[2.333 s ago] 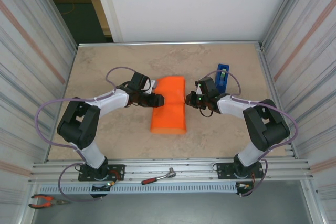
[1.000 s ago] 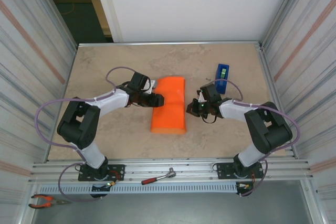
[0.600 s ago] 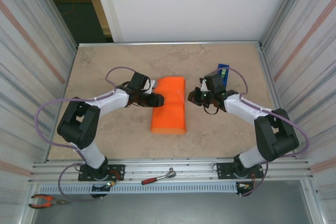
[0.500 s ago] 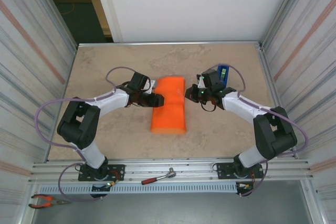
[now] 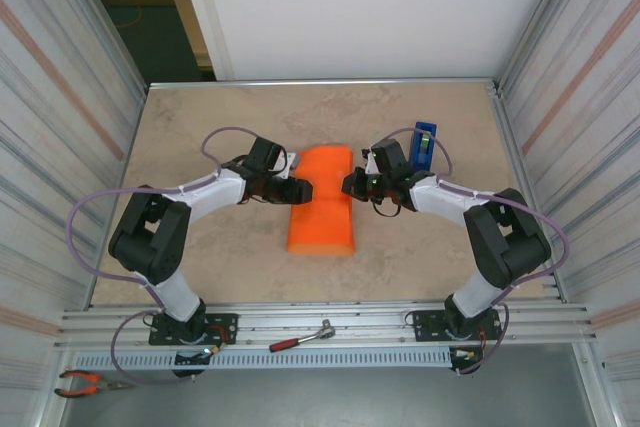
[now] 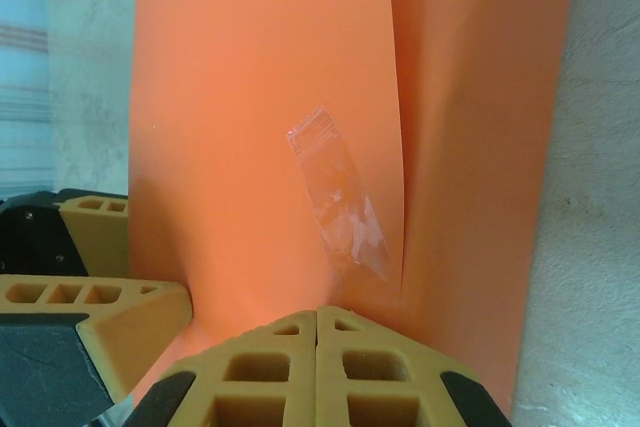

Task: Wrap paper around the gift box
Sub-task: Wrap the gift box with the wrapping paper, then press the wrapping paper onto the gift box.

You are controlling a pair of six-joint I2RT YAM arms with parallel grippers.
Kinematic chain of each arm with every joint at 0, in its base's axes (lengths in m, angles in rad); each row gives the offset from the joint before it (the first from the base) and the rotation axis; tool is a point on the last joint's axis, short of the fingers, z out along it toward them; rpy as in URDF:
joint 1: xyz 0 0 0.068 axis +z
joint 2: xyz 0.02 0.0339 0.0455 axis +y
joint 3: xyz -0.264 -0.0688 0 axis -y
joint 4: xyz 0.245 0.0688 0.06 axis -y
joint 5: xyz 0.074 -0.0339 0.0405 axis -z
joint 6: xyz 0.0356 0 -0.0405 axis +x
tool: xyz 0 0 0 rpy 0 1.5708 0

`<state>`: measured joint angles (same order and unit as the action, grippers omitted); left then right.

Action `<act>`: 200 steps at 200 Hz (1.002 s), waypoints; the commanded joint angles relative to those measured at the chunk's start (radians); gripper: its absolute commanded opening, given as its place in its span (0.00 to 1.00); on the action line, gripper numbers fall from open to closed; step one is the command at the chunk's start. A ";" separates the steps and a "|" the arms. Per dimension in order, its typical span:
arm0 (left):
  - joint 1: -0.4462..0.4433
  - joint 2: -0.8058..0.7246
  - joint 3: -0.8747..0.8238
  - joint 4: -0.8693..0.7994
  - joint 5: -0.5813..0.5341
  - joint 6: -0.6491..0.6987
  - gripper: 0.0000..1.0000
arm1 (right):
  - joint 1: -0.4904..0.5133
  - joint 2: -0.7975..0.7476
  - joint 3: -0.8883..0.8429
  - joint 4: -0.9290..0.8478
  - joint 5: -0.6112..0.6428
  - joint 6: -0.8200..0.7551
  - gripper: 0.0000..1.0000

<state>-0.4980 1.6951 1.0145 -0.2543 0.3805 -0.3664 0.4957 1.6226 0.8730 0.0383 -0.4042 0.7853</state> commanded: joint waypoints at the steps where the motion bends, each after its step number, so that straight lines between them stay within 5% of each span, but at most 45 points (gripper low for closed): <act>1: 0.004 0.019 0.021 -0.169 -0.073 0.020 0.59 | -0.021 0.012 0.002 -0.037 0.013 0.004 0.00; 23: 0.023 -0.019 0.110 -0.206 -0.017 0.041 0.62 | -0.048 -0.012 0.046 -0.063 -0.032 -0.008 0.00; 42: 0.046 -0.055 0.172 -0.214 0.053 0.048 0.66 | -0.067 -0.056 0.088 -0.113 -0.041 -0.028 0.11; 89: 0.120 -0.110 0.213 -0.159 0.098 0.019 0.70 | -0.113 -0.112 0.186 -0.288 0.046 -0.087 0.82; 104: 0.151 -0.082 0.221 -0.137 0.123 0.008 0.71 | -0.127 -0.072 0.226 -0.325 0.061 -0.104 0.95; 200: 0.142 0.169 0.300 -0.045 0.152 0.022 0.83 | -0.106 0.259 0.384 -0.247 0.020 -0.063 1.00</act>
<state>-0.3424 1.8198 1.2655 -0.3386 0.4973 -0.3439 0.3836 1.8229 1.2198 -0.2340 -0.3786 0.7025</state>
